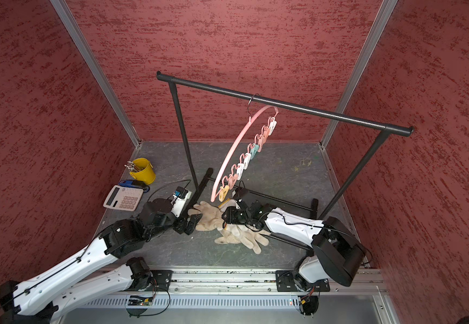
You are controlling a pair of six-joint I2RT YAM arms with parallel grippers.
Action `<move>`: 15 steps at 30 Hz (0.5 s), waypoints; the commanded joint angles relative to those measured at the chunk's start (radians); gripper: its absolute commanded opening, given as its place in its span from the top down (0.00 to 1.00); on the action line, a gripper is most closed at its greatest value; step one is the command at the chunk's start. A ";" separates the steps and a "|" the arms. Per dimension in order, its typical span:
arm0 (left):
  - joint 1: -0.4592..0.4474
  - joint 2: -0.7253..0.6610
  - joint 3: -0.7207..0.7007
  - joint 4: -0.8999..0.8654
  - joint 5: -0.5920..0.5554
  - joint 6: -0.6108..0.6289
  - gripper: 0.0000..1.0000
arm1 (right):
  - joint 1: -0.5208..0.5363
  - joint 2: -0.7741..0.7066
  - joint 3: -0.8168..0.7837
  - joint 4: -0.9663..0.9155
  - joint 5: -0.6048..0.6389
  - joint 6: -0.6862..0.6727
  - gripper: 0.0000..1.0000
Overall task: Clip the gloves onto a hanger to dry
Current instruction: Pick up the glove from the center of the board.
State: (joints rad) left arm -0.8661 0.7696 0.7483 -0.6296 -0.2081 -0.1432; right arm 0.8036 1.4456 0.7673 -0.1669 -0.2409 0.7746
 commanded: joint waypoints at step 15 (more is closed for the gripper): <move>-0.014 -0.042 -0.049 0.073 -0.038 0.049 0.17 | 0.005 0.082 0.061 0.067 0.016 0.016 0.82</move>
State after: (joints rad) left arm -0.8707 0.7471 0.7128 -0.6044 -0.2432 -0.1165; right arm 0.8032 1.5444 0.7956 -0.1276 -0.2379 0.7856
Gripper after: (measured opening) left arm 0.839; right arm 0.185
